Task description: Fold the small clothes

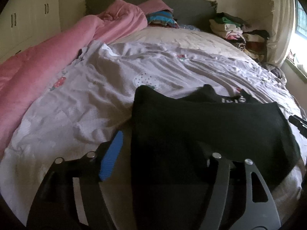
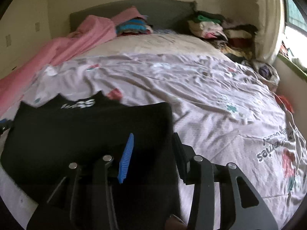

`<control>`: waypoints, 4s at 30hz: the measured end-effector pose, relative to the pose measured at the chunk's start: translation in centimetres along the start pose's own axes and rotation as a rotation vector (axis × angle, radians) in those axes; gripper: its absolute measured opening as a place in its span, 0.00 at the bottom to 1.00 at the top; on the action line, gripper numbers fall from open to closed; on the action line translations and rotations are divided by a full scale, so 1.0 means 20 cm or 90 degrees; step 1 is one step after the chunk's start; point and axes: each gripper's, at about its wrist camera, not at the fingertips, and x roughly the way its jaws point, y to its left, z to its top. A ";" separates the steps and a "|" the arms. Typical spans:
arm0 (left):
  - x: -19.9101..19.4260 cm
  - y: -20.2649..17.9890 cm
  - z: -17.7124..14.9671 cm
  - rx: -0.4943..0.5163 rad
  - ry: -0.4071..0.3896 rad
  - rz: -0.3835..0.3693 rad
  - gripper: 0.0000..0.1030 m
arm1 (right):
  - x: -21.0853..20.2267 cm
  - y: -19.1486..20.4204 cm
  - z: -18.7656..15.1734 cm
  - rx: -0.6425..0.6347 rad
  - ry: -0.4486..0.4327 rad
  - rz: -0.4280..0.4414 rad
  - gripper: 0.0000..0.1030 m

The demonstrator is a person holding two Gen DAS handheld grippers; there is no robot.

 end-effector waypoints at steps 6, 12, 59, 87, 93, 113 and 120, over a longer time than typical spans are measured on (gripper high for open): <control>-0.09 -0.05 -0.05 -0.004 0.010 -0.035 0.71 | -0.12 0.11 -0.07 -0.030 0.008 0.049 0.47; -0.11 -0.11 -0.14 -0.001 0.034 -0.060 0.72 | -0.19 0.16 -0.15 -0.043 0.024 0.070 0.52; -0.18 -0.10 -0.41 -0.003 0.086 -0.048 0.82 | -0.34 0.09 -0.43 0.003 0.079 0.053 0.92; -0.33 0.26 -0.30 -0.111 0.035 0.017 0.91 | -0.44 0.77 -0.32 -0.167 0.015 0.155 0.95; -0.30 0.28 -0.24 -0.117 0.037 0.021 0.91 | -0.42 0.98 -0.31 -0.220 0.006 0.179 0.95; -0.11 0.21 -0.05 -0.060 0.056 0.045 0.91 | -0.26 1.44 -0.44 -0.428 -0.022 0.142 0.95; -0.04 0.21 -0.05 -0.058 0.067 0.054 0.91 | -0.15 1.51 -0.44 -0.463 -0.013 0.114 0.95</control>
